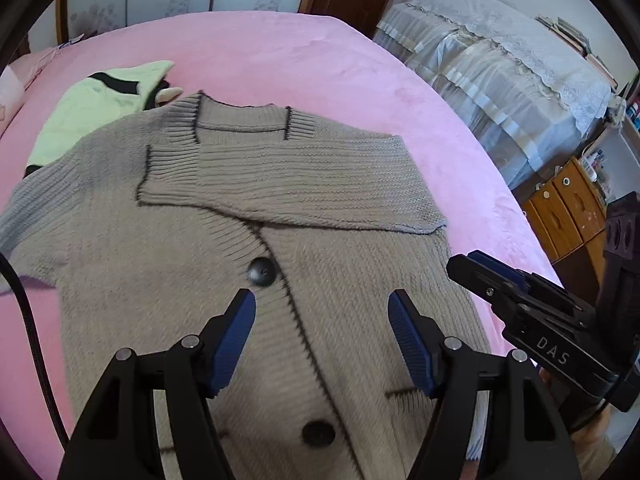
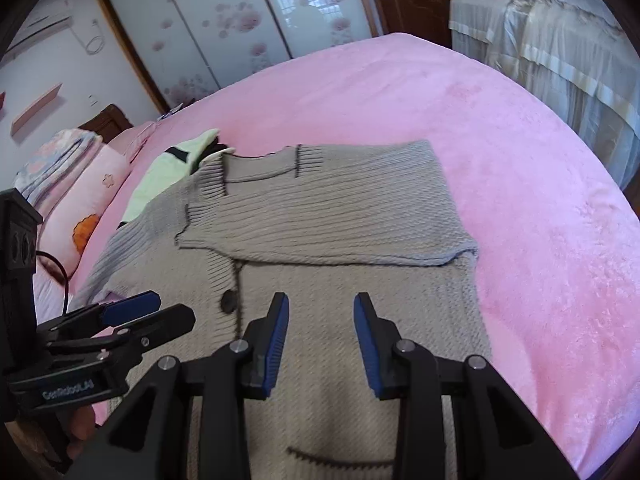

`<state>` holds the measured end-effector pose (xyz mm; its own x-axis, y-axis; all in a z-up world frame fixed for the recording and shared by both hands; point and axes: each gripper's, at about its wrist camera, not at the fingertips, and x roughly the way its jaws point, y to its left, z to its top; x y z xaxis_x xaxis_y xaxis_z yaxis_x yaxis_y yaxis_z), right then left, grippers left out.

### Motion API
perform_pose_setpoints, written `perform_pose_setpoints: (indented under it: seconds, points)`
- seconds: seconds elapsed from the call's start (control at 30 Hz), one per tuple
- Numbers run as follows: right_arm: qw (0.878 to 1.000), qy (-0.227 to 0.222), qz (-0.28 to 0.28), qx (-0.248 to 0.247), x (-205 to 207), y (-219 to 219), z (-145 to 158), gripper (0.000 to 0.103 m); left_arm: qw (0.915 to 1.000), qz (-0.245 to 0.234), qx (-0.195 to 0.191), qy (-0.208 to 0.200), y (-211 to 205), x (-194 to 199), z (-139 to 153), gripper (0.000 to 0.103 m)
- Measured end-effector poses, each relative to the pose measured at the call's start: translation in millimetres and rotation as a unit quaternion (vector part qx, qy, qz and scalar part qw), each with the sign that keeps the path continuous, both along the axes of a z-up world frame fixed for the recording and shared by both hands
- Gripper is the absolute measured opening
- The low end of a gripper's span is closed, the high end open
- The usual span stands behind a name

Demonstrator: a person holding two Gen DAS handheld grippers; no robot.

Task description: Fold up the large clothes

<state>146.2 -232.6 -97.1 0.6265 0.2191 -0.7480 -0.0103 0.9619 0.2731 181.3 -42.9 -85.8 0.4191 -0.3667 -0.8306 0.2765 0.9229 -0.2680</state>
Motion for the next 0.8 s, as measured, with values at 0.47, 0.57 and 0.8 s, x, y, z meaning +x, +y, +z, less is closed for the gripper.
perform_pose_setpoints:
  seconds: [0.47, 0.57, 0.8]
  points:
    - [0.992, -0.04, 0.118, -0.027, 17, 160, 42, 0.035, 0.9804, 0.196, 0.0, -0.019, 285, -30, 8, 0.067]
    - [0.988, -0.038, 0.143, -0.036, 35, 206, 33, 0.035, 0.9703, 0.241, 0.008, -0.018, 348, -30, -10, 0.067]
    - [0.981, -0.01, 0.186, -0.051, 63, 290, -2, 0.035, 0.937, 0.348, -0.025, 0.003, 464, -12, -56, 0.067]
